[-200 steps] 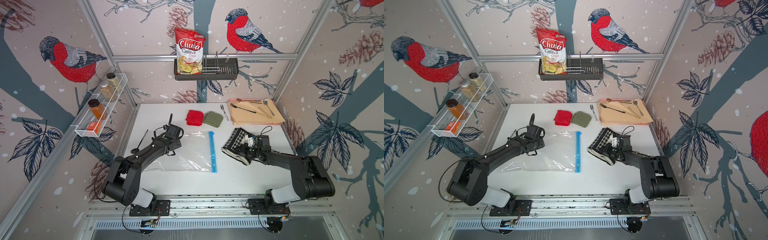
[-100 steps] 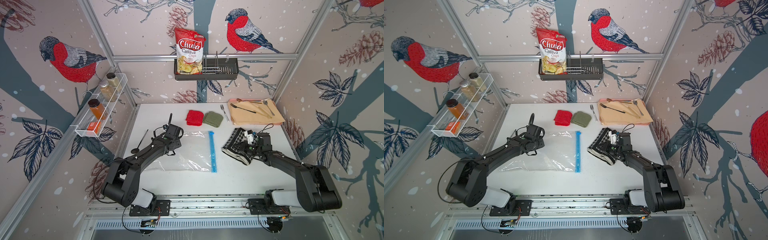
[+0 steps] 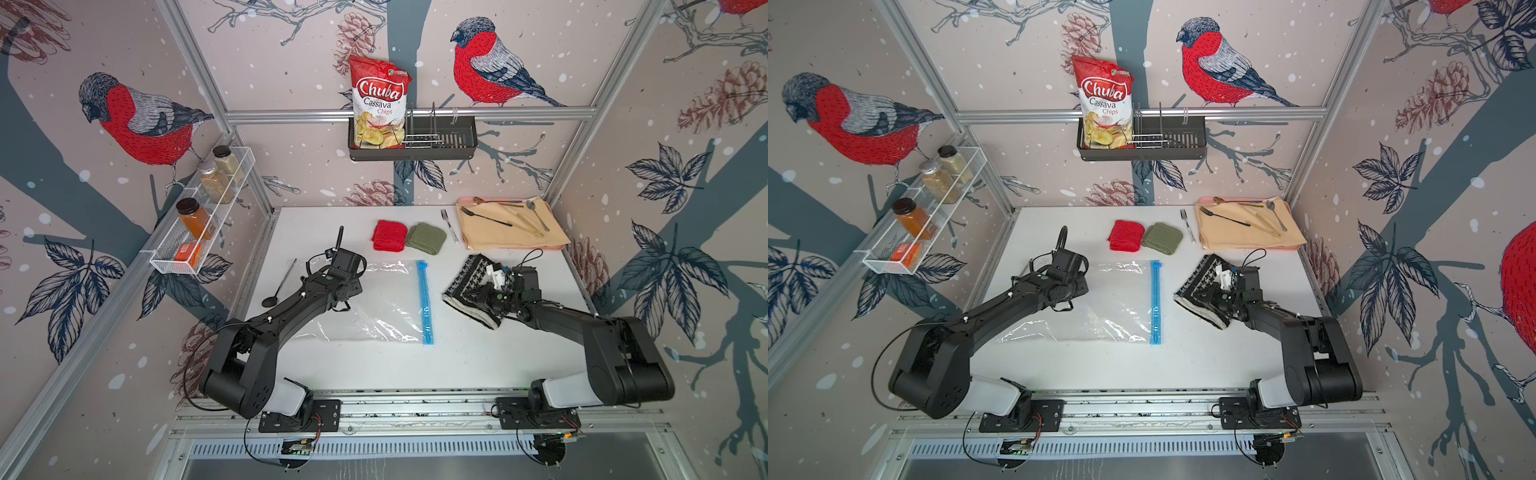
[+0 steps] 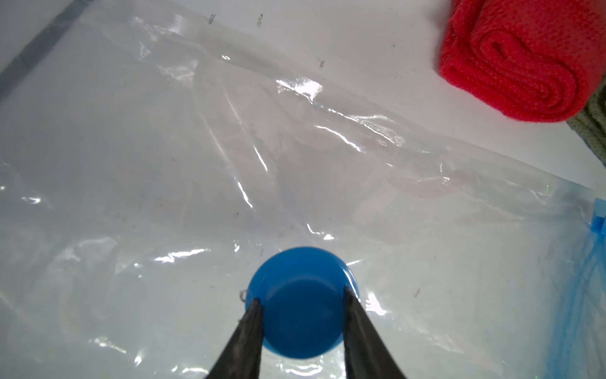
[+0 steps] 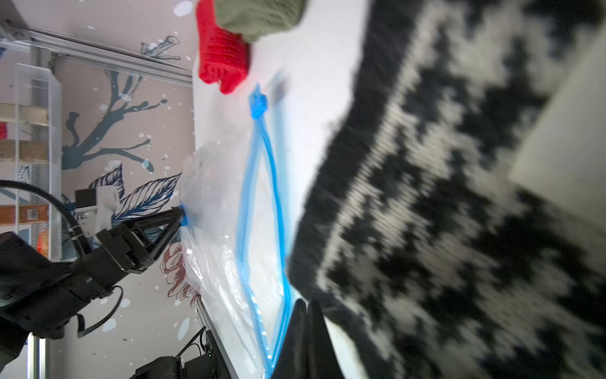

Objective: Take the scarf out of the vacuum bag
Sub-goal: Adjust the scarf at the center of the board.

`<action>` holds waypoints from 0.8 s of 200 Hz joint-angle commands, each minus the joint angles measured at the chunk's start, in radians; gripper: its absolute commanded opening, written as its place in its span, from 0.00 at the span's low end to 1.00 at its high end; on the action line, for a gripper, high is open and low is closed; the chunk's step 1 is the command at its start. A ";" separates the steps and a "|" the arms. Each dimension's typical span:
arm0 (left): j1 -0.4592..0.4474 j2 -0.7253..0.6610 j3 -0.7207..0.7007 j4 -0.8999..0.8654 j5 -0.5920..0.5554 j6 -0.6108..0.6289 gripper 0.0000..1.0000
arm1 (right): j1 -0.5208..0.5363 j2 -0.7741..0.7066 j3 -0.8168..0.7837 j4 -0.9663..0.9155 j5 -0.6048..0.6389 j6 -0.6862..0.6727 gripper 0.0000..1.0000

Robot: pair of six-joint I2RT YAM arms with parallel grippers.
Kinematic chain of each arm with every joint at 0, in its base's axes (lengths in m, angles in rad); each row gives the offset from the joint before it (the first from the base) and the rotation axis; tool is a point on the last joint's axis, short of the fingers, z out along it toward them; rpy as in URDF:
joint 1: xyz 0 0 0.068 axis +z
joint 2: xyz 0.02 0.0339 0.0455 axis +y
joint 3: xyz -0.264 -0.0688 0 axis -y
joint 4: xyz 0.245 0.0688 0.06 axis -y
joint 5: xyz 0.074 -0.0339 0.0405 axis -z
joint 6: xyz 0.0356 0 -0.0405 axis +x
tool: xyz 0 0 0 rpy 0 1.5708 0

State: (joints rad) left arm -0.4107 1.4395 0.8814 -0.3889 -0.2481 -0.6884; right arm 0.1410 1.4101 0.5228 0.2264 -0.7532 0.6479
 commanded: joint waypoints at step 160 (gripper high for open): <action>-0.005 -0.019 -0.032 0.010 -0.022 -0.020 0.11 | -0.095 0.062 0.188 -0.137 0.075 -0.054 0.00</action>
State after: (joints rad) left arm -0.4141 1.4235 0.8551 -0.3923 -0.2573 -0.6994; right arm 0.0666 1.4937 0.6807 0.1493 -0.7246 0.6228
